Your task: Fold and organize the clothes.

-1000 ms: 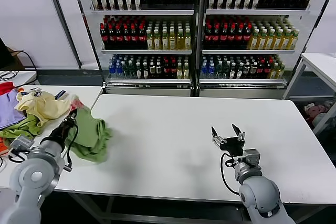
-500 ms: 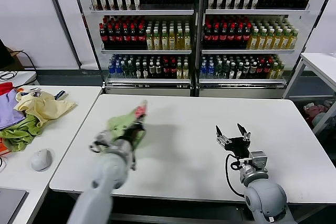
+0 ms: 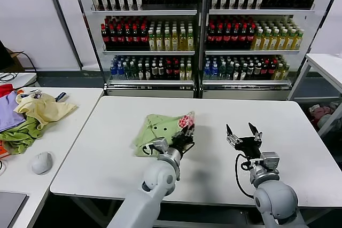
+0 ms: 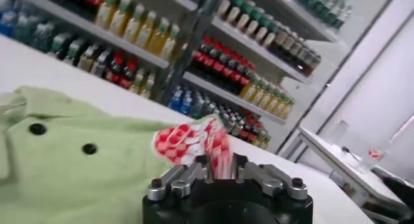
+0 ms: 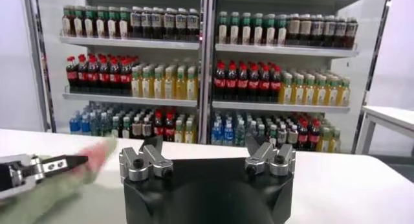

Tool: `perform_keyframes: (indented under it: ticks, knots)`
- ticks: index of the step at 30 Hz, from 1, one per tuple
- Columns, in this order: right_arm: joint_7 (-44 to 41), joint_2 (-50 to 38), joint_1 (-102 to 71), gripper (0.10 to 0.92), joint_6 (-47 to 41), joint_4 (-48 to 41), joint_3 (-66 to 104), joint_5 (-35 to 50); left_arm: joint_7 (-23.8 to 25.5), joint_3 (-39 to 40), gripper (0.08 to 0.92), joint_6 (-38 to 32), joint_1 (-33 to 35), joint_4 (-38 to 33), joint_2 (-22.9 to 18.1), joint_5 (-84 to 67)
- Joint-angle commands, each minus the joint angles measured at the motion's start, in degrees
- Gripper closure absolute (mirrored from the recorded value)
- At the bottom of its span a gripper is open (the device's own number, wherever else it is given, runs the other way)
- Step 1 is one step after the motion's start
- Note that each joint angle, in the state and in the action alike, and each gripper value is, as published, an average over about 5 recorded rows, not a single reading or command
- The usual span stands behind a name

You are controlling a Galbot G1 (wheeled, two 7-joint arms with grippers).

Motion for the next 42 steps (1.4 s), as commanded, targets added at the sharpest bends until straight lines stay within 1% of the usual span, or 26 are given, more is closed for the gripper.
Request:
perform_keyframes:
  ticks: [1,5,8,14,17,19,22,28,30,34,42]
  knots:
    - [1.7,2.0,3.9,0.203,-1.0,-4.7,-3.9,0.3,1.1,0.3,0.605,-3.3,5.5,-9.3,2.9,6.3]
    - [4.0,4.8,7.9,0.203,-2.3,-9.5,-8.1,1.2,0.3,-5.8,0.484,-3.2,10.9,-16.8,7.5,4.7]
    - [5.9,7.2,11.2,0.203,-3.0,-14.0,-10.8,1.5,-0.4,-10.9,0.397,-3.3,14.8,-21.0,10.4,3.9]
    - [8.5,13.8,16.2,0.203,-5.2,-22.0,-16.2,-1.7,-1.0,-20.3,0.231,-4.5,22.3,-25.9,14.3,4.5]
    - [9.2,16.7,17.5,0.203,-5.5,-27.0,-17.6,-3.0,-1.2,-23.0,0.186,-5.5,25.4,-26.8,15.1,4.9]
    - [9.3,17.9,17.8,0.203,-5.2,-29.5,-17.7,-4.0,-1.2,-24.2,0.179,-6.0,27.0,-27.4,15.3,5.0]
    - [9.6,18.7,17.5,0.203,-5.1,-30.8,-17.1,-5.0,-1.2,-25.5,0.177,-6.4,28.4,-28.3,15.4,5.0]
    - [9.9,18.6,17.4,0.203,-6.3,-32.3,-16.3,-3.6,-1.2,-26.3,0.177,-6.7,29.0,-28.9,15.6,5.0]
    - [9.4,18.4,17.2,0.218,-5.4,-32.1,-16.2,-3.4,-1.3,-26.3,0.177,-6.7,29.0,-29.0,15.6,5.0]
    - [7.7,16.5,17.2,0.309,-3.2,-31.4,-16.3,-5.2,-1.3,-25.9,0.177,-6.8,29.1,-29.0,15.6,4.9]
    - [4.2,10.2,21.2,0.537,-1.7,-33.3,-15.0,-7.3,-1.4,-24.9,0.177,-7.0,28.9,-28.7,15.4,5.0]
